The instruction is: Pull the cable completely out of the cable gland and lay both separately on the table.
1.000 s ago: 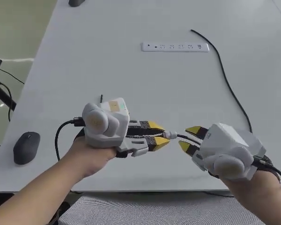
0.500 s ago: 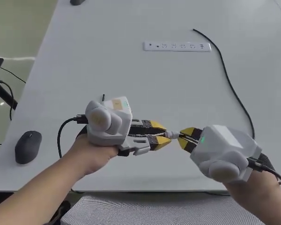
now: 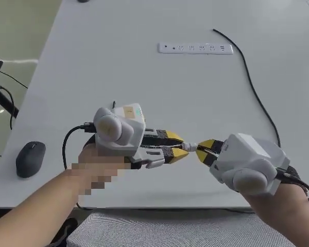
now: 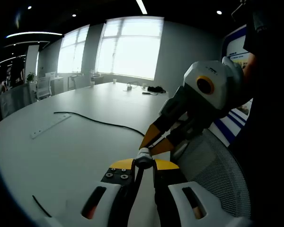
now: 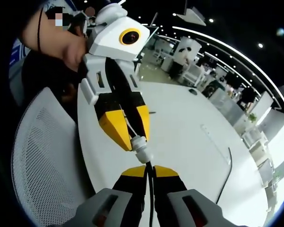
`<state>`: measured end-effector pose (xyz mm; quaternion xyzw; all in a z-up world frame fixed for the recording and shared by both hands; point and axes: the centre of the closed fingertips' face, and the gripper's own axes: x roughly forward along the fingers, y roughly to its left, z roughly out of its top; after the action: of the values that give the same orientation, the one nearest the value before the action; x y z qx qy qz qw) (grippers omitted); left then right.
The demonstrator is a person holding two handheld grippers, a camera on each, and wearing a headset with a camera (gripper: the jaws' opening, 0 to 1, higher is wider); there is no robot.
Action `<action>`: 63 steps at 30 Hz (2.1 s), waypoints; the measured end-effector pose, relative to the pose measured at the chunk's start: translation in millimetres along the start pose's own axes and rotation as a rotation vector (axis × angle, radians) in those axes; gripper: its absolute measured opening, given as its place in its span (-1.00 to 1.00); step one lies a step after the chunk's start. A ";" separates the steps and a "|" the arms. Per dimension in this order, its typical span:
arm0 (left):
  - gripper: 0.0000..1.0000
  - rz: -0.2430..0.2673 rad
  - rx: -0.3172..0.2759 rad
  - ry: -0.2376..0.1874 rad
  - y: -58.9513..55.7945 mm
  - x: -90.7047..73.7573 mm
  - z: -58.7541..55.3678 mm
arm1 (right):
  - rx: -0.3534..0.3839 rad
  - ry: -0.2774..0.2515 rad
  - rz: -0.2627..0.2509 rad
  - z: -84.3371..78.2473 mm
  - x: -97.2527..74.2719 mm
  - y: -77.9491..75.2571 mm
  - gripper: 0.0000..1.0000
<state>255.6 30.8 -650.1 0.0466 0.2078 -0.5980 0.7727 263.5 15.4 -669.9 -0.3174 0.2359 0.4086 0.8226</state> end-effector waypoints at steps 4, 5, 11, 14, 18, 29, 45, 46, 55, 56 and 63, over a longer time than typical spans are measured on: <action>-0.71 0.002 -0.010 -0.010 1.1 -1.4 1.9 | 0.041 0.007 -0.006 -5.1 0.3 -4.2 -1.00; -0.71 0.002 -0.011 -0.011 1.5 -2.0 2.2 | 0.055 0.008 -0.005 -6.5 0.1 -4.9 -1.00; -0.70 0.005 -0.012 -0.017 0.9 -4.0 2.8 | 0.178 0.016 -0.014 -21.6 -0.1 -11.8 -1.00; -0.70 0.008 -0.014 -0.018 0.3 -3.6 3.8 | 0.222 0.030 -0.026 -32.2 0.3 -16.9 -1.00; -0.70 0.009 -0.010 -0.017 -1.0 -2.7 5.0 | 0.313 0.051 -0.042 -49.6 0.8 -21.9 -1.00; -0.70 0.013 0.001 -0.024 -2.0 0.2 7.2 | 0.613 0.101 -0.079 -96.2 5.9 -27.2 -1.00; -0.70 0.020 -0.001 -0.025 2.5 -0.6 6.5 | 0.662 0.109 -0.090 -97.3 8.8 -24.3 -1.00; -0.70 0.021 0.000 -0.026 3.2 -1.0 6.4 | 0.659 0.107 -0.090 -96.9 8.6 -24.3 -1.00; -0.70 0.035 -0.003 -0.015 7.2 -5.0 2.2 | 0.635 0.094 -0.091 -93.6 5.5 -22.5 -0.98; -0.70 0.040 -0.003 -0.010 8.2 -5.5 1.3 | 0.632 0.093 -0.088 -93.5 5.4 -21.7 -0.98; -0.70 0.031 0.000 -0.008 7.2 -7.7 0.9 | 0.538 0.043 -0.103 -71.6 -6.3 -20.4 -0.64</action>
<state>261.0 39.6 -647.7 0.0474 0.2037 -0.5861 0.7828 267.6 -48.5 -708.3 -0.1075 0.3371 0.2820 0.8918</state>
